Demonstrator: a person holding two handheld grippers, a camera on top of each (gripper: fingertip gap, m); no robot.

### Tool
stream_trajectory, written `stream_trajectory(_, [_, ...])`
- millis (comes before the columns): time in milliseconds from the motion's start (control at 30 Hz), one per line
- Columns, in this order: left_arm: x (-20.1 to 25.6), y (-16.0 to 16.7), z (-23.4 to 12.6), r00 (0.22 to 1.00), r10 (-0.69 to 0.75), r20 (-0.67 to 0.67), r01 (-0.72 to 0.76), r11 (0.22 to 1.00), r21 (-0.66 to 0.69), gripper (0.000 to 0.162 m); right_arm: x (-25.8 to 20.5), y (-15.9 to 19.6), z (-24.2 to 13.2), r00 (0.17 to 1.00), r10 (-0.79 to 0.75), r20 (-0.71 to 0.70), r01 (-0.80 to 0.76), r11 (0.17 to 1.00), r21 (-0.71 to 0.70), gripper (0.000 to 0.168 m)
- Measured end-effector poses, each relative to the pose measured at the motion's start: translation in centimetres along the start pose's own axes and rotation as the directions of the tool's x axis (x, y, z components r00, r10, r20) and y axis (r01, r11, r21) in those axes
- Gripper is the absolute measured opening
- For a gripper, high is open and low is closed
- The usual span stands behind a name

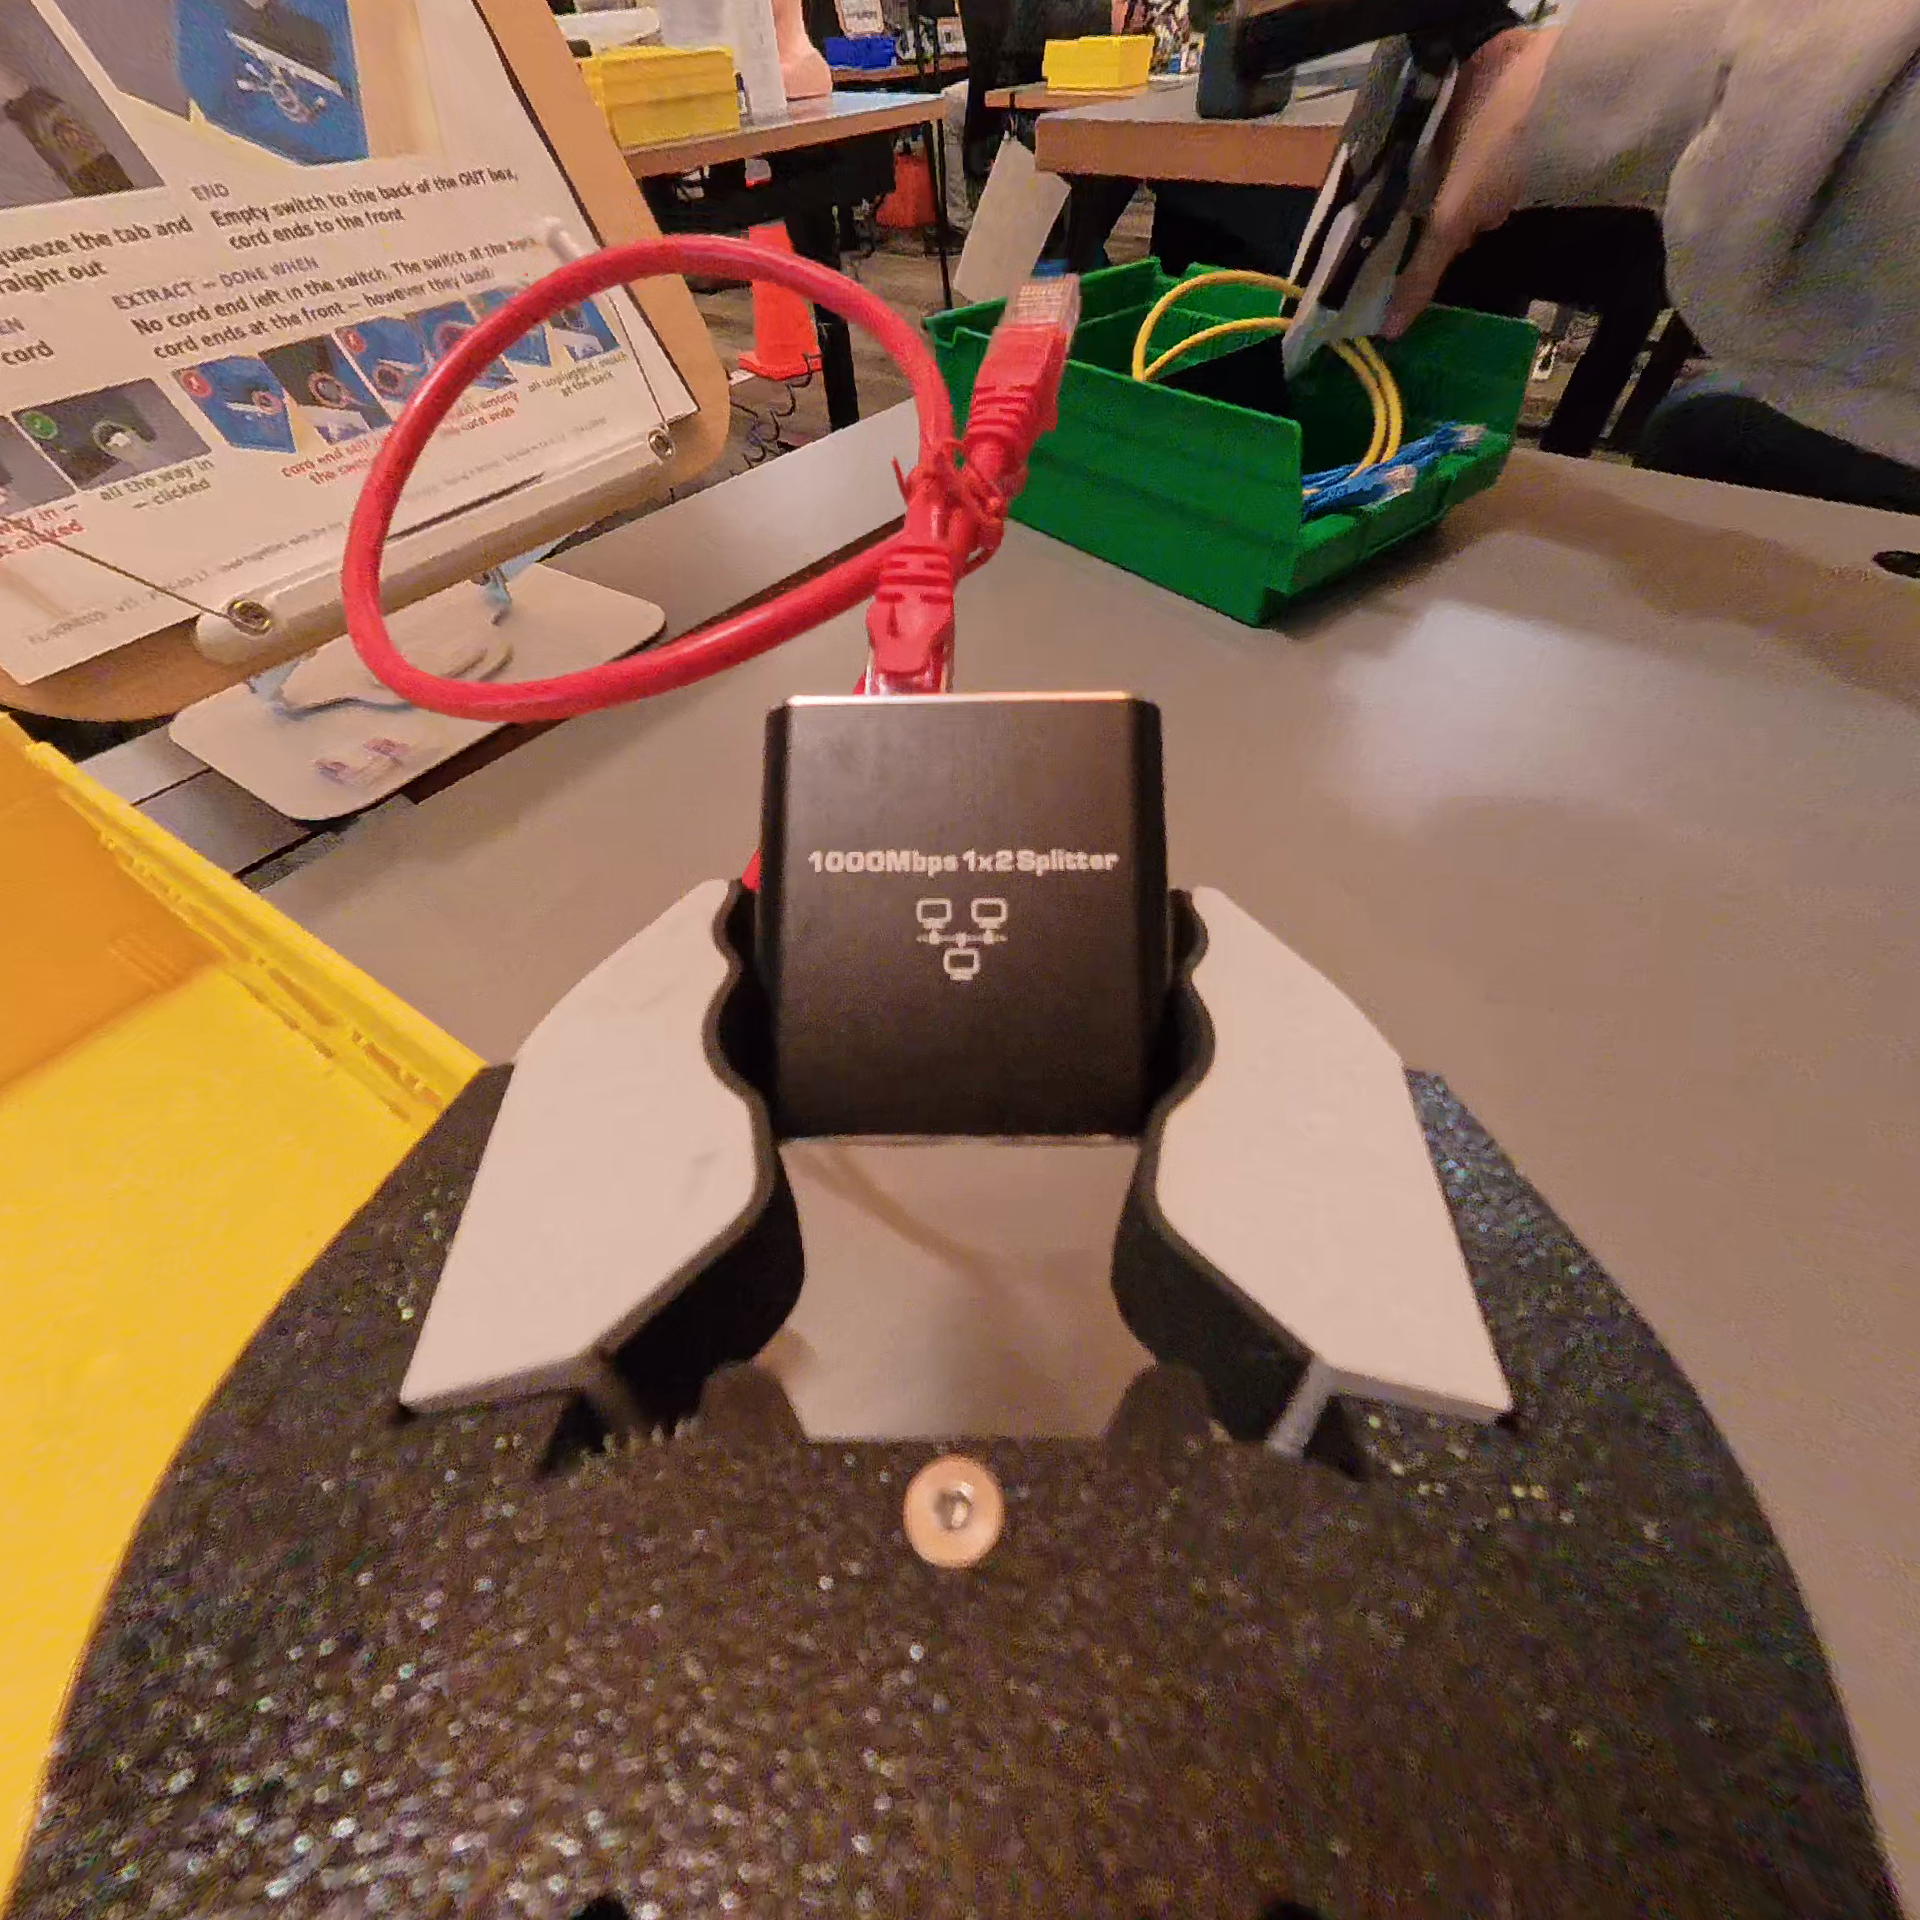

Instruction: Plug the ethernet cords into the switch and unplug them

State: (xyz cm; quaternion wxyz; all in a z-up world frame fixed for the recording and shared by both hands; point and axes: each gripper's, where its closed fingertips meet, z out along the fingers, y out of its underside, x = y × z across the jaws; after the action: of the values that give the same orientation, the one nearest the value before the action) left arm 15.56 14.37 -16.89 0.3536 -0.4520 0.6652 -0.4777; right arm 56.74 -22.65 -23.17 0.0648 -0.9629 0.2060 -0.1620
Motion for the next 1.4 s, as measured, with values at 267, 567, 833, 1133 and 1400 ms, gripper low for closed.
stream_trajectory(267, [-0.4,0.9,0.8,1.0,-0.017,-0.001,0.017,1.0,-0.013,0.074,-0.3,-3.0,-7.6,0.955,-0.149,-0.258,0.227,0.924,0.308,0.007])
stream_trajectory(567, [-0.2,0.0,0.2,1.0,-0.022,-0.007,0.022,0.999,0.026,0.074,-5.9,-2.3,-13.5,0.9,-0.358,-0.249,0.434,0.676,0.596,0.006])
stream_trajectory(833, [0.2,-0.8,-0.3,1.0,-0.007,-0.01,0.008,0.999,0.043,0.074,-5.1,-3.4,-18.0,0.93,-0.117,-0.348,0.362,0.444,0.819,0.006])
stream_trajectory(1133, [1.0,-0.7,0.1,0.999,0.004,-0.035,-0.003,1.0,0.028,0.074,-3.9,-1.8,-7.1,0.934,-0.245,-0.258,0.346,0.797,0.495,0.031])
stream_trajectory(1400, [1.2,-0.8,0.1,0.999,0.002,-0.051,-0.001,1.0,0.03,0.074,-3.3,-1.1,-6.1,0.969,-0.159,-0.19,0.229,0.867,0.443,0.062])
